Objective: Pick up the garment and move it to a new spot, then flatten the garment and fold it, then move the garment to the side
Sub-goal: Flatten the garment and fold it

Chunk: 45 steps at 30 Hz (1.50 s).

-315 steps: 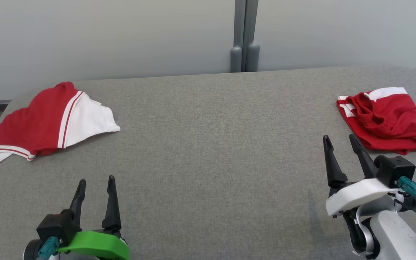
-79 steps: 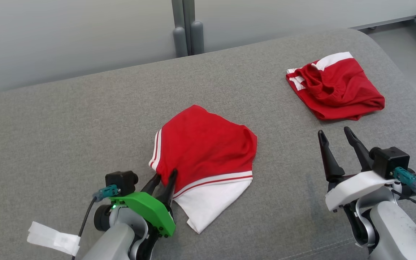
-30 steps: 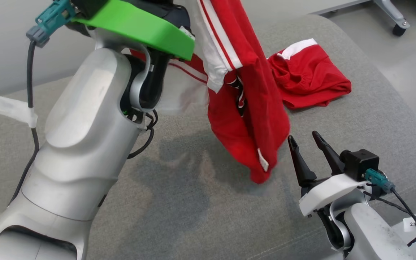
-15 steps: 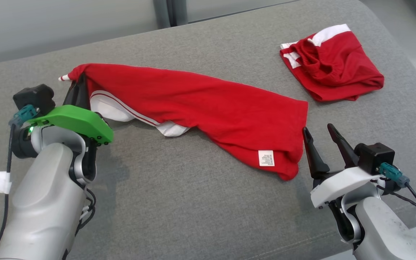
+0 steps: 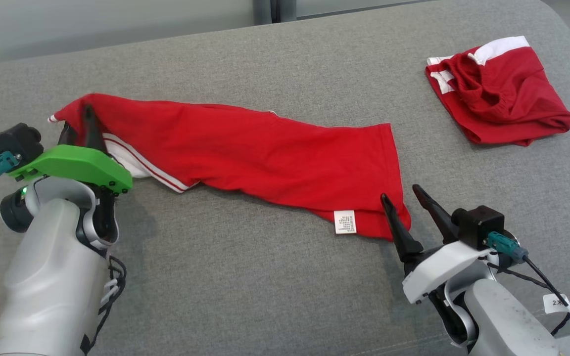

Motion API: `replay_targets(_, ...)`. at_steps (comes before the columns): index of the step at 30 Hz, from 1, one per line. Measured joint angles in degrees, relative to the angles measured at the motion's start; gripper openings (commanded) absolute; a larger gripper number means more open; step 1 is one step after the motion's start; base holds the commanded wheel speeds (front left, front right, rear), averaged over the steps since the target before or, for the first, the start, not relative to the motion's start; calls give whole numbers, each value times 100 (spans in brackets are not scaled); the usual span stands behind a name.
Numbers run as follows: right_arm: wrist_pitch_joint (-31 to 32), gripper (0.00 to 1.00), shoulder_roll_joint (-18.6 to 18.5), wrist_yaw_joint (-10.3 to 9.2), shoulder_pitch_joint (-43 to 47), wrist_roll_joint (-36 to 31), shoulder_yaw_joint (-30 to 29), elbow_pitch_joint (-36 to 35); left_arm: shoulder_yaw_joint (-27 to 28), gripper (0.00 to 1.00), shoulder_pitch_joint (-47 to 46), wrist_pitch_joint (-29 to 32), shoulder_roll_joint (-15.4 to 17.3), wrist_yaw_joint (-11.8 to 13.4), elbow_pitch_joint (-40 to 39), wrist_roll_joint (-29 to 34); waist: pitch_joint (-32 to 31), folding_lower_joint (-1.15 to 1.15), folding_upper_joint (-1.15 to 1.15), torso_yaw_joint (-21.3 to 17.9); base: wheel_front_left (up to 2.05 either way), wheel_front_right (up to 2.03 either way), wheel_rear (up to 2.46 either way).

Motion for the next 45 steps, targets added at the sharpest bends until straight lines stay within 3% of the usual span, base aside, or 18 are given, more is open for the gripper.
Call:
replay_targets(6,0,100,100,66,-7,-1,80,111,181,100,-138,44,-201,-266,-111,-468,59,0,0,-59,0,0,0)
replay_targets(14,7,100,123,82,3,76,-29,405,-96,100,-303,679,11,-598,-79,-499,48,0,0,44,0,0,0)
replay_targets(19,7,100,127,34,13,163,-144,542,-210,100,-299,775,231,-619,-13,-312,25,0,0,212,0,0,0)
replay_targets(26,5,100,297,83,92,526,-241,513,80,100,-178,321,324,-695,-331,-315,-23,0,0,430,0,0,0)
replay_targets(36,5,100,512,315,579,1421,-379,312,366,100,731,63,432,-720,-780,-352,-127,0,0,338,0,0,0)
replay_targets(45,82,100,493,354,621,1890,-570,308,598,100,1196,16,315,-711,-1312,-414,-233,0,0,353,0,0,0)
